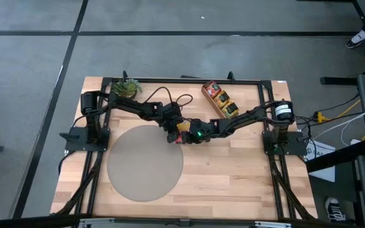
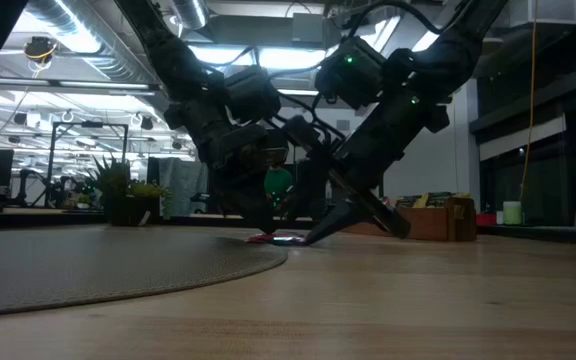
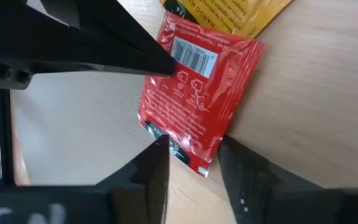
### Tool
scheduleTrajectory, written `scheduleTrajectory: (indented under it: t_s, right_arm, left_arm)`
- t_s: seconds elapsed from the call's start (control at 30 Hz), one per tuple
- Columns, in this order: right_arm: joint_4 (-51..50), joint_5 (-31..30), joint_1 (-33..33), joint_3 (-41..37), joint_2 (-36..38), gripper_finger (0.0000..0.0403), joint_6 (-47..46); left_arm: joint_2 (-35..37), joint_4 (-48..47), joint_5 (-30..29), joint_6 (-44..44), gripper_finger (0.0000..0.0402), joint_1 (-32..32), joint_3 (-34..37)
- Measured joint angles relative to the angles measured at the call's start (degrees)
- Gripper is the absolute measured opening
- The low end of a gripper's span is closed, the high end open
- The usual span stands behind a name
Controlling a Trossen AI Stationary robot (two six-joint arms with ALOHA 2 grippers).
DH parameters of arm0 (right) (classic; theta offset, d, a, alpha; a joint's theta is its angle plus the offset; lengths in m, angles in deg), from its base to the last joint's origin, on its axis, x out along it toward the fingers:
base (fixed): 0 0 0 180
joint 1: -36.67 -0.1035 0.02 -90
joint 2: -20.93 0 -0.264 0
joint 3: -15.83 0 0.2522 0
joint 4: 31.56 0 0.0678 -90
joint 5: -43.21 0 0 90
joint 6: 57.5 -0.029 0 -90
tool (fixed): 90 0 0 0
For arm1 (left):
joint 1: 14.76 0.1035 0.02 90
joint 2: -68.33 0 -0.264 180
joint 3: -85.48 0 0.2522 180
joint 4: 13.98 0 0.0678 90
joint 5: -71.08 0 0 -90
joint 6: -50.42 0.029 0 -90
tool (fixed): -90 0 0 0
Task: Pick & Place Tea
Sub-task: Put the red tea bag into the top section of the wooden organizer
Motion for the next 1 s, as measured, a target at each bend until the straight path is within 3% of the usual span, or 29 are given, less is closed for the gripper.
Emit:
scheduleTrajectory:
  t_s: [0.43,0.77,1.0]
  right_arm:
    - [-1.53,0.12,0.65,-0.11,-0.16,0.0009,-1.34]
    - [-2.19,-0.01,0.65,-0.07,0.01,0.0004,0.37]
    - [-4.1,-1.24,0.65,-0.37,2.52,0.0002,5.67]
  left_arm:
    - [-2.98,0.72,4.67,-0.5,0.0002,0.69,-0.3]
    - [-0.19,-3.2,1.82,1.88,0.0002,2.65,0.02]
    - [8.71,-8.55,2.19,5.75,0.0005,5.17,0.09]
